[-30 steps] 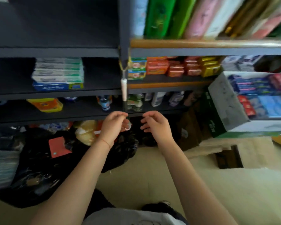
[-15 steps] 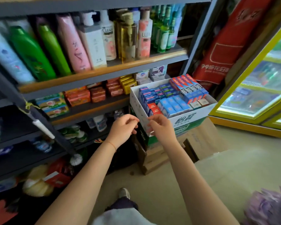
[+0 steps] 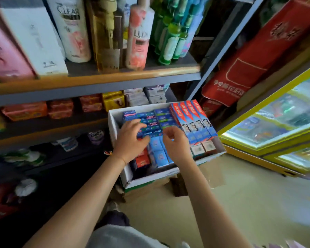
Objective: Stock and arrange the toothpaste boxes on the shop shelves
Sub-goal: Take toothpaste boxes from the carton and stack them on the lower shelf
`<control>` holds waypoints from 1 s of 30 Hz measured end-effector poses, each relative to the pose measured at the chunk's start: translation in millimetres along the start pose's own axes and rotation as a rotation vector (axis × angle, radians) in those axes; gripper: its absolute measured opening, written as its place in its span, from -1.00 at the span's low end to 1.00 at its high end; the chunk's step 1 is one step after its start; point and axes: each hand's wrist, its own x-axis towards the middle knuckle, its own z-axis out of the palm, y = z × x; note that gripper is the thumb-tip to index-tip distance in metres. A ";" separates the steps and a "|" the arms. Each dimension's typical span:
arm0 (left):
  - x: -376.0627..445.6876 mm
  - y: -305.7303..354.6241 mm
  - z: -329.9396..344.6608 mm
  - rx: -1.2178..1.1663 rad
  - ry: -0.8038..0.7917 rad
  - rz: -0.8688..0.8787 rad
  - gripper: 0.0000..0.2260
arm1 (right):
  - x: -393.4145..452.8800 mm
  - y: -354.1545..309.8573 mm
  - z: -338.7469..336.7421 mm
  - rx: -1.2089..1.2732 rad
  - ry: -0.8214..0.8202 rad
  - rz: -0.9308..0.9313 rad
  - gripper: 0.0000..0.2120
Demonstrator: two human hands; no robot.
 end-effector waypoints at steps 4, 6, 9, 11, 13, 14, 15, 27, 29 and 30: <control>25.7 4.8 19.3 0.411 -0.249 -0.104 -0.35 | 45.5 13.9 -13.9 -0.137 0.057 -0.097 -0.81; 34.2 7.5 28.7 0.479 -0.285 -0.210 -0.35 | 63.3 21.9 -23.2 -0.201 0.055 -0.114 -0.77; 43.7 20.2 41.6 0.568 -0.220 -0.294 -0.35 | 93.0 36.6 -38.9 -0.289 0.046 -0.164 -0.74; 51.2 34.0 52.7 0.536 -0.121 -0.316 -0.40 | 115.1 45.7 -48.1 -0.296 0.035 -0.200 -0.72; 60.2 51.0 67.8 0.438 -0.035 -0.293 -0.47 | 136.5 53.2 -57.4 -0.301 0.055 -0.246 -0.68; 65.1 61.9 76.2 0.386 0.003 -0.273 -0.51 | 145.6 54.8 -64.1 -0.325 0.046 -0.235 -0.64; 69.9 73.5 85.4 0.323 0.036 -0.263 -0.53 | 154.2 57.6 -70.9 -0.369 0.013 -0.202 -0.57; 97.4 140.7 171.5 0.502 -0.095 -0.406 -0.47 | 224.7 103.1 -113.8 -0.416 -0.392 -0.398 -0.47; 92.9 140.7 173.6 0.510 -0.070 -0.429 -0.47 | 224.0 103.4 -109.5 -0.413 -0.380 -0.419 -0.51; 90.7 140.4 174.5 0.516 -0.060 -0.443 -0.47 | 221.1 103.7 -107.5 -0.420 -0.369 -0.419 -0.51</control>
